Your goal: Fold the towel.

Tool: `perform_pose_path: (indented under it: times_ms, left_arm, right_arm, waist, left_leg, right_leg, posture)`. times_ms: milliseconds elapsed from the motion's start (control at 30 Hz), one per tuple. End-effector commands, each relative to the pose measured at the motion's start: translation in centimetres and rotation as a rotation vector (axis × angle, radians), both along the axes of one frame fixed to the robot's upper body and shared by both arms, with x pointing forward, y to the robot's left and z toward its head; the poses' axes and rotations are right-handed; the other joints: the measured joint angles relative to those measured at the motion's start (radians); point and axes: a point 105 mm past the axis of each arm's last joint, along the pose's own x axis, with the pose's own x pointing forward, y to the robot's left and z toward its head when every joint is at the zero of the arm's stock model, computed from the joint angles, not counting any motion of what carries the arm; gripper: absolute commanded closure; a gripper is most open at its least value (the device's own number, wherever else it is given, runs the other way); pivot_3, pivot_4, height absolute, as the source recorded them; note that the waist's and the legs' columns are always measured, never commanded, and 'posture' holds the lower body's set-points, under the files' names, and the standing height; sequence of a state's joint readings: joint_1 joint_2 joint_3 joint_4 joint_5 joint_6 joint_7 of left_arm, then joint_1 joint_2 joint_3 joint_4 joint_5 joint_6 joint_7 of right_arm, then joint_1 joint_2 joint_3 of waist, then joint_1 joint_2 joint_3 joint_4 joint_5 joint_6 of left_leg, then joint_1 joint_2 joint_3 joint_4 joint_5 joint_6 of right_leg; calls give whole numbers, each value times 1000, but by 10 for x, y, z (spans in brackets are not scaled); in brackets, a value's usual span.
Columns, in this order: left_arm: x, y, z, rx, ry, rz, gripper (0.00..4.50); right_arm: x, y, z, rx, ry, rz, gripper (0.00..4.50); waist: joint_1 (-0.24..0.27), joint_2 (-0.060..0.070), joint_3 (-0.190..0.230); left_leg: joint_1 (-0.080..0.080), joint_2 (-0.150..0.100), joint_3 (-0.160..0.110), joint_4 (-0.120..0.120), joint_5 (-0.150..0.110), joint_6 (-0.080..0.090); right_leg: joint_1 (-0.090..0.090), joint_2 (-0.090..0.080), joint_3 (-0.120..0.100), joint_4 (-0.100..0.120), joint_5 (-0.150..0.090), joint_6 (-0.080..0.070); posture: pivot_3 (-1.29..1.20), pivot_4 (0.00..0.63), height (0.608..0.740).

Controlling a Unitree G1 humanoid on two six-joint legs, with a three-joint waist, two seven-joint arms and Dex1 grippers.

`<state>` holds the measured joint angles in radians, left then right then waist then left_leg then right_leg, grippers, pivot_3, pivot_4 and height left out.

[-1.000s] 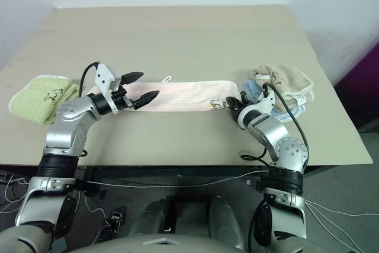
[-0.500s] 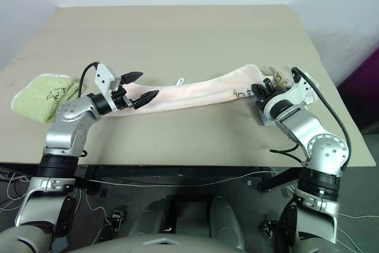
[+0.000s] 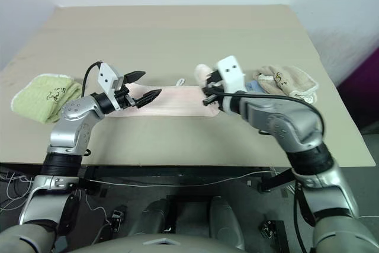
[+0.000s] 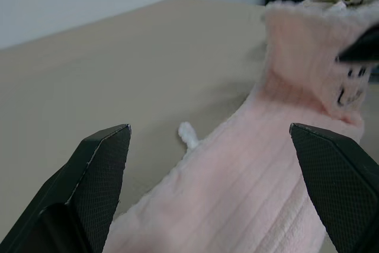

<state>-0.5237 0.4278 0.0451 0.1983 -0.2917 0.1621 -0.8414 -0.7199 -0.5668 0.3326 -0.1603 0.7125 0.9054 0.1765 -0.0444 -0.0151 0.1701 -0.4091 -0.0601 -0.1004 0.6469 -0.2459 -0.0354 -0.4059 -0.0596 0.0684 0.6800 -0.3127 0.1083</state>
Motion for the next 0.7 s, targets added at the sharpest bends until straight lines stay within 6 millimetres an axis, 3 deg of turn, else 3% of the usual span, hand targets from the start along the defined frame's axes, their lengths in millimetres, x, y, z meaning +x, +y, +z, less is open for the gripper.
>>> perform_pose_path:
  times_ms: [33, 300, 600, 700]
  left_arm:
    - [0, -2, 12, -7, -54, 3, 0]
    - [-6, 8, 10, -9, -51, 39, 0]
    - [-7, 10, 9, -10, -49, 57, 0]
    - [-7, 9, 10, -9, -50, 54, 0]
  right_arm:
    - [9, 27, -6, -48, -39, 85, 4476]
    - [18, 46, -31, -97, -10, 160, 4476]
    - [19, 48, -32, -97, -17, 191, 4476]
    - [16, 50, -32, -83, -2, 218, 3824]
  waist:
    - [0, 0, 0]
    - [3, 0, 0]
    - [2, 0, 0]
    - [1, 0, 0]
  left_leg:
    - [0, 0, 0, 0, 0, 0]
    - [-1, -1, 0, 0, 0, 0]
    - [-1, -1, -1, -1, 0, 0]
    - [-1, -1, -1, -1, 0, 0]
  right_leg:
    - [0, 0, 0, 0, 0, 0]
    - [-1, -1, 0, 0, 0, 0]
    - [-2, -1, 0, 0, 0, 0]
    - [-2, -1, 0, 0, 0, 0]
  posture:
    - [0, 150, 740]
    - [0, 150, 740]
    - [0, 150, 740]
    - [0, 150, 740]
